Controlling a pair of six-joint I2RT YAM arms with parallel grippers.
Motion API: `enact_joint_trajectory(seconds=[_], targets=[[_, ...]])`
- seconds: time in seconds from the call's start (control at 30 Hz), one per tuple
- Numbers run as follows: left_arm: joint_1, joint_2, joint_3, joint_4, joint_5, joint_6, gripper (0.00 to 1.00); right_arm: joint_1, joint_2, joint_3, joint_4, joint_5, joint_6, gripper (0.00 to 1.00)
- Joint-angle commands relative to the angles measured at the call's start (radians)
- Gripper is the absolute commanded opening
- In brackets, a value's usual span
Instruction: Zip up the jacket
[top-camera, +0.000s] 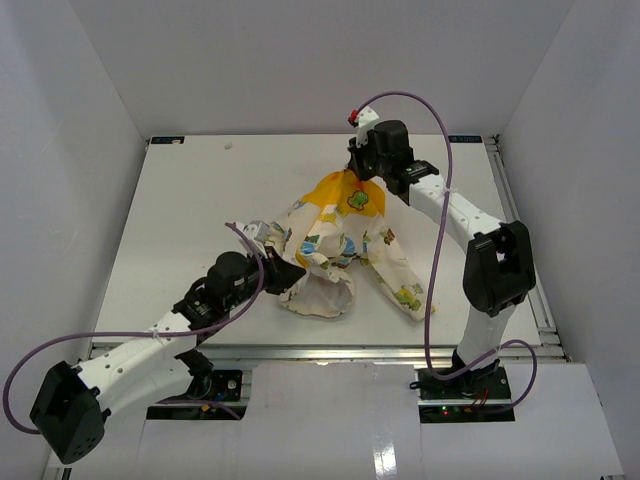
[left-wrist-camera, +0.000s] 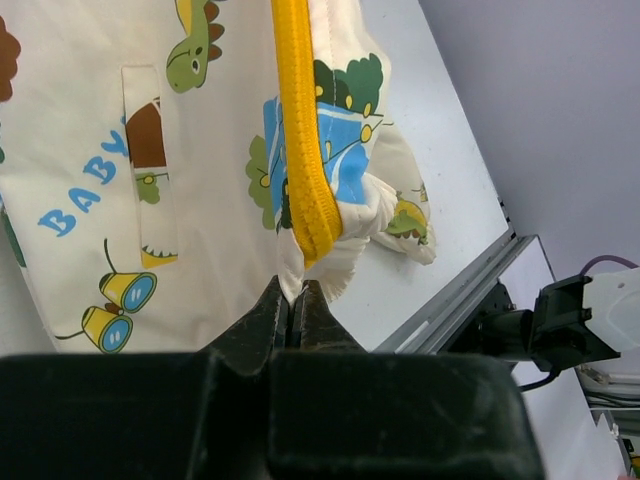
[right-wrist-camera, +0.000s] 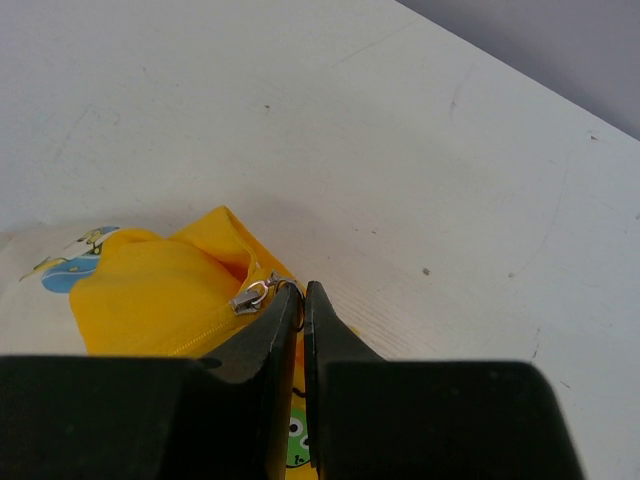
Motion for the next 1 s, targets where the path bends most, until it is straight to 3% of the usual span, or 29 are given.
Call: enact_joint_trajectory(seconds=[0.0,0.13,0.2,0.3,0.37,0.4,0.53,0.7,0.77,0.8,0.9,0.97], targets=[[-0.016,0.074,-0.059,0.047,0.128,-0.037,0.15,-0.075,0.035,0.077,0.128,0.175,-0.073,0.08],[-0.015,0.145,-0.017,0.029,0.119,-0.021,0.49,-0.075,0.054,0.090,0.119,0.141,-0.085,0.08],[-0.015,0.148,0.009,0.006,0.130,-0.002,0.62,-0.075,0.060,0.103,0.103,0.092,-0.083,0.14],[-0.016,0.124,0.070,-0.073,0.120,0.020,0.85,-0.073,0.065,0.132,0.027,0.073,-0.086,0.35],[-0.016,0.092,0.099,-0.139,0.098,0.030,0.95,-0.072,0.052,0.145,-0.010,0.077,-0.085,0.47],[-0.015,0.074,0.118,-0.175,0.084,0.038,0.97,-0.070,0.042,0.147,-0.018,0.080,-0.083,0.51],[-0.015,0.044,0.200,-0.270,-0.002,0.064,0.98,-0.070,-0.023,0.170,-0.122,0.067,-0.058,0.82],[-0.012,0.104,0.275,-0.307,-0.130,0.099,0.98,-0.062,-0.166,0.081,-0.259,0.023,0.124,0.84],[-0.003,0.144,0.290,-0.299,-0.134,0.094,0.98,-0.039,-0.267,-0.093,-0.283,0.032,0.180,0.87],[0.000,0.156,0.290,-0.299,-0.134,0.089,0.98,-0.038,-0.269,-0.097,-0.284,0.033,0.181,0.87],[0.059,0.195,0.260,-0.205,-0.119,0.065,0.98,-0.020,-0.499,-0.467,-0.163,0.102,0.302,0.88],[0.141,0.229,0.264,-0.182,-0.122,0.051,0.97,-0.021,-0.568,-0.675,-0.085,0.136,0.337,0.88]])
